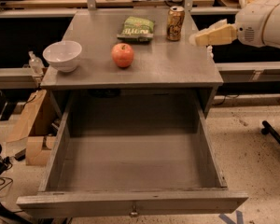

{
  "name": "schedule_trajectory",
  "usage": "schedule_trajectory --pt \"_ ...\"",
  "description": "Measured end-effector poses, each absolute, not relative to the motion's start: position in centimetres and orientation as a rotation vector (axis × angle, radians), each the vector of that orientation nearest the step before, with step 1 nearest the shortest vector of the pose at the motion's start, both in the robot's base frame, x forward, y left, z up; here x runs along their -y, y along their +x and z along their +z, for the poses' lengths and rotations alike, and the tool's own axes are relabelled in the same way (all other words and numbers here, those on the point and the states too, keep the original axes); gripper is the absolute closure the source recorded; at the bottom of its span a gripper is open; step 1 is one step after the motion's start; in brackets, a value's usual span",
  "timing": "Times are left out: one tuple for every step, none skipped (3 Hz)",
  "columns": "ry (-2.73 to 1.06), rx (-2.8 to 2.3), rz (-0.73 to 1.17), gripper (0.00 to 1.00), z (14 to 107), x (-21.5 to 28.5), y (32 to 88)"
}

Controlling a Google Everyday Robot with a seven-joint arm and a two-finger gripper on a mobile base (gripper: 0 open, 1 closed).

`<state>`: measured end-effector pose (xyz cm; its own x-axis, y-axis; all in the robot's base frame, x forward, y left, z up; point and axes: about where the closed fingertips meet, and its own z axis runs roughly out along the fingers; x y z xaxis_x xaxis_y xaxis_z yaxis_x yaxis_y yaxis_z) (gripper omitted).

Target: Place orange can into top drawer

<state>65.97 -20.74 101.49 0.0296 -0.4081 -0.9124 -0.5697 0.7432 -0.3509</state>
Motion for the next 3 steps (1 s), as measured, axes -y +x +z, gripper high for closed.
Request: schedule_trajectory --pt "-0.770 -1.565 0.152 0.00 102.5 20.2 66.6" --pt "-0.775 -1.568 0.154 0.00 102.4 20.1 66.5" --pt "-0.715 -1.563 0.217 0.00 101.3 19.1 69.6"
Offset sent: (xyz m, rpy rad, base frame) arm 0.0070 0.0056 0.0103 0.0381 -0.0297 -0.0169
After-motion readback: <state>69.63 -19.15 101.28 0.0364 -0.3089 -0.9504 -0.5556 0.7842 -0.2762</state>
